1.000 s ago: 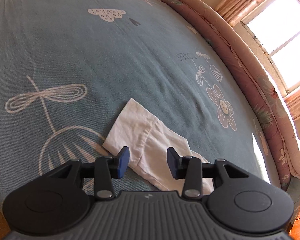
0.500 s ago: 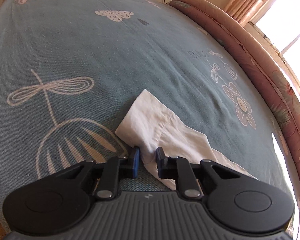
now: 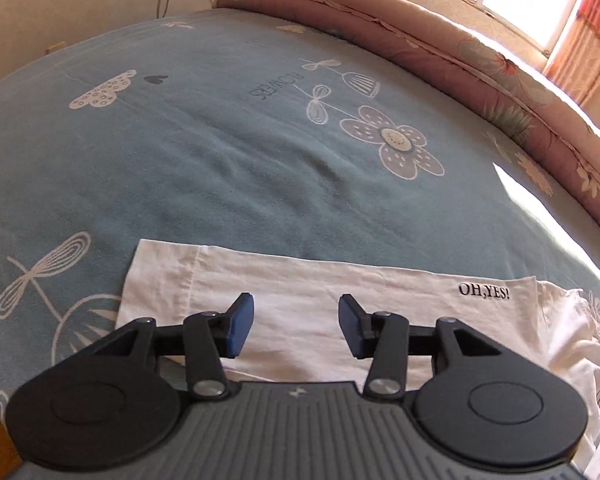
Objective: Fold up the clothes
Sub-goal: 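Open the left gripper and move it over the 'OH,YES!' print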
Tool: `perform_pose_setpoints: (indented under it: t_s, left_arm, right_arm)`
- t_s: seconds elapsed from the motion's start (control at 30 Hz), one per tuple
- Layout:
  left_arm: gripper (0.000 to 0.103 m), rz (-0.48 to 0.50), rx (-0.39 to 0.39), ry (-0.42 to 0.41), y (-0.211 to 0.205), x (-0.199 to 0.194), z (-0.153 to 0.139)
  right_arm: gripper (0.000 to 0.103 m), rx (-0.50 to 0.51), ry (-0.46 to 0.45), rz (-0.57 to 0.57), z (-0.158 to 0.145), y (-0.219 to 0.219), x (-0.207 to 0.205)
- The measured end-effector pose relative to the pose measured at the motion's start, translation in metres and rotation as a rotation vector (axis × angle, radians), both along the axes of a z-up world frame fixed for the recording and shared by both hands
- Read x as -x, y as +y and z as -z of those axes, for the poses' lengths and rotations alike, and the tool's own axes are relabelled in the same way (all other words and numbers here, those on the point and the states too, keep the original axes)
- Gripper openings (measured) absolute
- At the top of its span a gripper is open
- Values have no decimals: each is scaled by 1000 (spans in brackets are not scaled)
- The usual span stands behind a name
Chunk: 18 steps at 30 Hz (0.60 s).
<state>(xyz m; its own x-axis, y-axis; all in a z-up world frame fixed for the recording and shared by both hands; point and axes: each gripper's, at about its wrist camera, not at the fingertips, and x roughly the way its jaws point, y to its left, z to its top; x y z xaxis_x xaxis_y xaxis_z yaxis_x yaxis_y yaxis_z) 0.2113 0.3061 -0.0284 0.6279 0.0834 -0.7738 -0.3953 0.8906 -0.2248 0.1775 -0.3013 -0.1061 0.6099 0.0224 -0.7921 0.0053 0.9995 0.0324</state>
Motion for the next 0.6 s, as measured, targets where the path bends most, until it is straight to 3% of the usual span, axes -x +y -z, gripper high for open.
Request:
perform_pose_setpoints:
  t_s: [0.17,0.27,0.33,0.43,0.5,0.57,0.6]
  left_arm:
    - [53,331,-14,-6,-117,-62,18]
    - [55,438,-66,5,-173,-85,42]
    - [55,437,-112,12,-187,-96,59]
    - [58,388,-268,-38,-188,-106,68]
    - [68,330,-233,-36,-170,-124,68]
    - [68,290,-248,-4,-164,-139,62]
    - [62,280,-257,20,-165,-144,57]
  right_arm:
    - [103,2,-1,3,0,1,0]
    - [103,2,-4,2,0,0,0]
    - [103,0,-6,2,1,0,1]
    - [103,0,-15,-4,1,-1,2]
    - [103,-1,-20,-8,2,-1,2]
    - [103,0,-25,-11,2,-1,2]
    - [103,0,-28,-11,3,-1,1]
